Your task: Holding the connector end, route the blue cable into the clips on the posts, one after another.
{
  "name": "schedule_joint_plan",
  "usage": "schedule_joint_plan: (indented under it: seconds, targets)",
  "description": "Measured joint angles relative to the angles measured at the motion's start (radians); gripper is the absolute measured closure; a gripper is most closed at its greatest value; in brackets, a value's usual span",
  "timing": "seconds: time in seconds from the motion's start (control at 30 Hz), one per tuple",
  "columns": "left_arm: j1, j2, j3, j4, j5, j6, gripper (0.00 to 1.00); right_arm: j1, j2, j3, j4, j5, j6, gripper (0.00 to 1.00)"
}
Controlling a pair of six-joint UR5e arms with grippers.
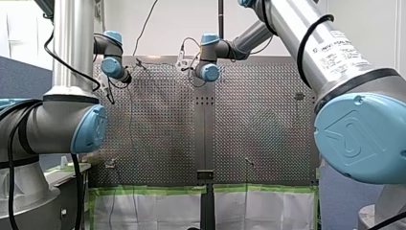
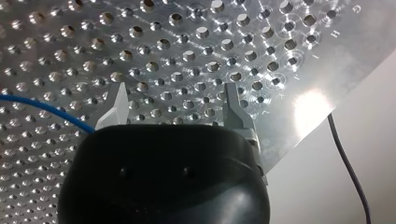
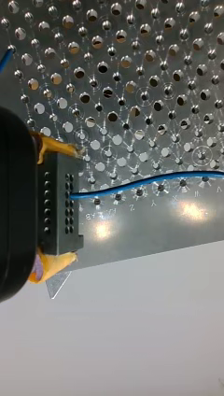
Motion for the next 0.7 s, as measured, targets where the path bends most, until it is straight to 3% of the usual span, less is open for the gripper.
schedule_joint_plan:
  seconds: [0.37,0.5,0.7]
  targets:
    - [-0.004,0.087,-0.069,-0.113,0.007,-0.028,0.0,0.0,0.0,0.0,0.001,0.0,0.0,1.0]
    - [-0.013,0.129,-0.112,-0.125,0.035,-0.026,0.0,-0.001,0.001,0.0,0.003,-0.001,0.0,1.0]
    - [-0.027,0.178,-0.145,-0.129,0.034,-0.03,0.0,0.0,0.0,0.0,0.008,-0.001,0.0,1.0]
